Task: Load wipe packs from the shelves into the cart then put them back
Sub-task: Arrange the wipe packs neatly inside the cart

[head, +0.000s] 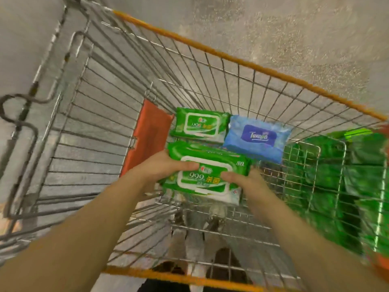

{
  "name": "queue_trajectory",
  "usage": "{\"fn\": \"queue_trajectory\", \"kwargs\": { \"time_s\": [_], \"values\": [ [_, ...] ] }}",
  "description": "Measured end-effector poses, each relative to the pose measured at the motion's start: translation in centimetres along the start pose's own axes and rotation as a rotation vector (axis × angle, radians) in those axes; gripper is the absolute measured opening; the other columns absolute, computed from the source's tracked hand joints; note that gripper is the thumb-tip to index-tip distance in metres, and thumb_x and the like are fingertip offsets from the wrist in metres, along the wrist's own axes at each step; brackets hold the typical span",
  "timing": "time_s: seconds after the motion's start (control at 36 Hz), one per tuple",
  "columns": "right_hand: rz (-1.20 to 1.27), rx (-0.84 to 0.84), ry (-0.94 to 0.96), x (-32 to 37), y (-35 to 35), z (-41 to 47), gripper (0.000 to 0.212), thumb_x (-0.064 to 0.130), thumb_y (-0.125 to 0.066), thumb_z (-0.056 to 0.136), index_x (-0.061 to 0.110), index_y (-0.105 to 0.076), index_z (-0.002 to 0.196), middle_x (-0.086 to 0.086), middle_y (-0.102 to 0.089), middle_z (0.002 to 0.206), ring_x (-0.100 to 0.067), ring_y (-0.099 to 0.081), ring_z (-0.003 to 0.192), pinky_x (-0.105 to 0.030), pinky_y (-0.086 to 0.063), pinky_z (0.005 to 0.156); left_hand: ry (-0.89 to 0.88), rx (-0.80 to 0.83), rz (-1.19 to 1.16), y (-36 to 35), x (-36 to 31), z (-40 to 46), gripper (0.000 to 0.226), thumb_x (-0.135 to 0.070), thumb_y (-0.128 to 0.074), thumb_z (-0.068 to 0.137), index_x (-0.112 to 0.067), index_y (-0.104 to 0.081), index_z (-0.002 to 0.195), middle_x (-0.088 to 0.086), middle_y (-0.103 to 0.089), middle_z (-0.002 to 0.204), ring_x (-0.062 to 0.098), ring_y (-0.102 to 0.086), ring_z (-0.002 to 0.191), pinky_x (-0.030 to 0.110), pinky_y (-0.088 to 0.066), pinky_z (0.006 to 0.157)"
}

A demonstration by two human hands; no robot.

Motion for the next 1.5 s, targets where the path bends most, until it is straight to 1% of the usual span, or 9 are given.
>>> {"fn": "queue_trajectory", "kwargs": {
  "time_s": [0.11, 0.25, 0.36, 0.47, 0.69, 0.86, 1.08, 1.33, 1.5],
  "values": [
    [0.080, -0.010, -0.044, -3.0, -0.6, 4.1, 0.113, 0.044, -0.102, 0.034, 0.013, -0.058, 0.134, -0.006, -0.074, 0.119, -0.030, -0.071, 0.110, -0.054, -0.049, 0.106, 0.055, -0.023, 0.003, 1.9, 2.3, 3.3, 0.060, -0.038, -0.092, 0.061, -0.026, -0.073, 0.116, -0.004, -0.077, 0.113, 0.017, -0.073, 0.107, 0.044, -0.051, 0.106],
    [0.087, -0.066, -0.128, -5.7, -1.2, 7.3, 0.058, 0.020, -0.088, 0.064, 0.020, -0.064, 0.117, 0.006, -0.079, 0.098, -0.017, -0.075, 0.092, -0.043, -0.053, 0.100, 0.126, -0.052, -0.019, 2.9, 3.9, 6.0, 0.058, -0.038, -0.085, 0.064, -0.019, -0.071, 0.117, -0.002, -0.080, 0.103, 0.019, -0.077, 0.094, 0.038, -0.055, 0.094],
    [0.094, -0.112, -0.154, -6.8, -0.9, 9.1, 0.048, 0.022, -0.085, 0.068, 0.024, -0.062, 0.111, 0.013, -0.078, 0.087, -0.007, -0.074, 0.084, -0.031, -0.053, 0.085, 0.155, -0.079, -0.018, 3.4, 4.5, 8.1, 0.052, -0.035, -0.085, 0.071, -0.016, -0.071, 0.117, -0.002, -0.080, 0.103, 0.020, -0.077, 0.094, 0.034, -0.056, 0.085],
    [0.091, -0.120, -0.181, -7.2, -0.7, 11.1, 0.062, 0.028, -0.089, 0.062, 0.020, -0.067, 0.120, 0.005, -0.078, 0.103, -0.020, -0.071, 0.105, -0.043, -0.048, 0.106, 0.173, -0.164, -0.043, 4.5, 6.0, 10.2, 0.089, -0.058, -0.096, 0.044, -0.023, -0.070, 0.121, -0.005, -0.077, 0.113, 0.024, -0.072, 0.110, 0.048, -0.047, 0.106],
    [0.074, -0.122, -0.207, -7.8, -1.3, 13.8, 0.027, 0.038, -0.079, 0.085, 0.028, -0.056, 0.094, 0.015, -0.062, 0.088, 0.000, -0.054, 0.082, -0.030, -0.033, 0.100, 0.140, -0.356, -0.069, 4.9, 6.8, 12.0, 0.050, -0.041, -0.090, 0.072, -0.025, -0.066, 0.113, -0.009, -0.078, 0.103, 0.011, -0.074, 0.092, 0.031, -0.056, 0.084],
    [0.025, -0.245, -0.182, -7.7, -1.2, 13.9, 0.055, 0.047, -0.080, 0.082, 0.017, -0.059, 0.122, 0.005, -0.068, 0.109, -0.008, -0.062, 0.089, -0.028, -0.040, 0.091, 0.089, -0.518, -0.054, 4.5, 7.1, 11.9, 0.060, -0.047, -0.089, 0.071, -0.026, -0.064, 0.122, -0.009, -0.076, 0.112, 0.017, -0.073, 0.102, 0.041, -0.055, 0.099],
    [-0.013, -0.239, -0.204, -5.8, -1.1, 12.5, 0.035, 0.026, -0.081, 0.083, 0.010, -0.065, 0.109, -0.004, -0.077, 0.099, -0.023, -0.076, 0.088, -0.044, -0.060, 0.089, 0.163, -0.587, 0.154, 3.2, 5.0, 9.0, 0.103, -0.069, -0.078, 0.043, -0.022, -0.059, 0.132, -0.005, -0.068, 0.122, 0.022, -0.066, 0.110, 0.041, -0.054, 0.100],
    [-0.061, -0.251, -0.210, -3.0, 0.0, 7.1, 0.053, 0.043, -0.074, 0.075, 0.012, -0.065, 0.118, -0.002, -0.073, 0.115, -0.026, -0.068, 0.106, -0.049, -0.049, 0.100, 0.119, -0.620, 0.223, 0.6, 1.2, 4.0, 0.071, -0.055, -0.075, 0.079, -0.015, -0.056, 0.134, 0.001, -0.064, 0.126, 0.023, -0.062, 0.107, 0.029, -0.048, 0.079],
    [-0.114, -0.222, -0.081, 2.0, 1.7, 1.6, 0.025, 0.042, -0.068, 0.083, 0.025, -0.069, 0.100, 0.006, -0.072, 0.109, -0.020, -0.066, 0.103, -0.046, -0.051, 0.098, 0.036, -0.598, 0.362, -2.7, -3.2, -2.1, 0.086, -0.058, -0.069, 0.085, -0.015, -0.039, 0.153, 0.004, -0.052, 0.148, 0.028, -0.051, 0.133, 0.039, -0.044, 0.105]
  ]
}}
Point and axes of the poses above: each hand's wrist, its own z-axis towards the middle knuckle, its own y-axis out of the back of the hand, x = y × z, the point moved 7 cm from there along z, towards the middle knuckle
